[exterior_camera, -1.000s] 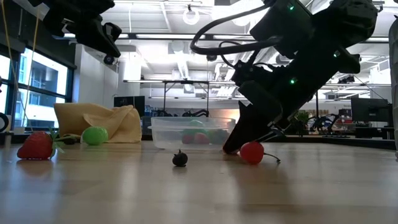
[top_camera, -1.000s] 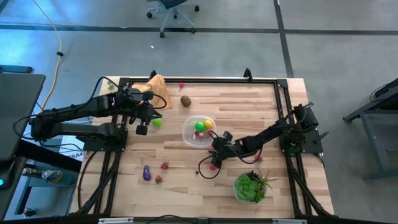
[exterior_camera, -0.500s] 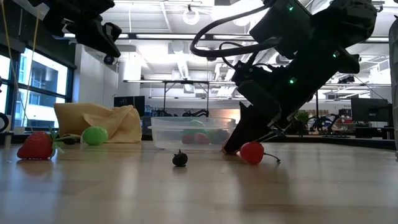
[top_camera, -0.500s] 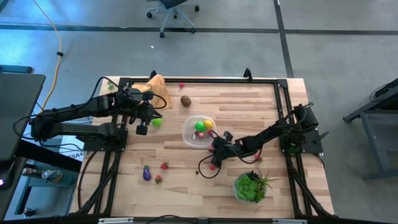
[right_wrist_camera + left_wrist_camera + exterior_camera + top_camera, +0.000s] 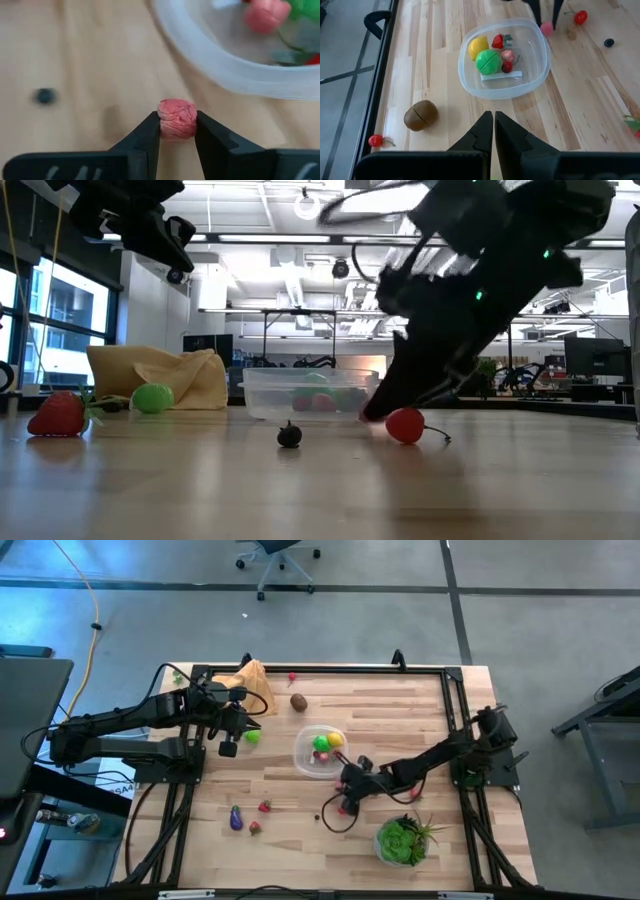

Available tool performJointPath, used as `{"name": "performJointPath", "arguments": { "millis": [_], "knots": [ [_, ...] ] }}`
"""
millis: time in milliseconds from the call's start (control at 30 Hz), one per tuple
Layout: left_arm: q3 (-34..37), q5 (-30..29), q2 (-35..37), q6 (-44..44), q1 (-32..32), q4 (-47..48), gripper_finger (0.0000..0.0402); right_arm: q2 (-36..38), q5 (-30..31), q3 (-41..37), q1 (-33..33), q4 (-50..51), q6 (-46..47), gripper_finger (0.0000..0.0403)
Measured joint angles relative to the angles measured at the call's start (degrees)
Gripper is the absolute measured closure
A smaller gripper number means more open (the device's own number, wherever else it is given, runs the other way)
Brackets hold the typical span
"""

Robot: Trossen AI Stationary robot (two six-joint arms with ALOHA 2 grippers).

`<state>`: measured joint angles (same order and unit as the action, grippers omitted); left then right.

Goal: Pick and placing Produce into tupperware
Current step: Put the apricot into the transparent bin

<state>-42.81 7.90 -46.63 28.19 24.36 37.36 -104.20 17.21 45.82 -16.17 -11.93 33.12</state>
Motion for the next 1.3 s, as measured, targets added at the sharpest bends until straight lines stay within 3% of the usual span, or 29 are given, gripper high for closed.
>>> {"name": "performJointPath", "arguments": {
  "millis": [333,533,967,1300],
  "knots": [
    [0.0,0.0,0.0,0.0,0.0,0.0,0.0392,7.4,3.2,1.1,-1.0,-0.5,-5.9,0.0313],
    [0.0,0.0,0.0,0.0,0.0,0.0,0.0392,9.1,6.2,6.3,3.1,5.5,-11.4,0.0313],
    [0.0,0.0,0.0,0.0,0.0,0.0,0.0392,1.1,-6.7,22.2,15.9,32.5,-13.2,0.0313],
    [0.0,0.0,0.0,0.0,0.0,0.0,0.0392,-4.1,-9.8,26.2,18.8,37.3,-14.1,0.0313]
  ]
}}
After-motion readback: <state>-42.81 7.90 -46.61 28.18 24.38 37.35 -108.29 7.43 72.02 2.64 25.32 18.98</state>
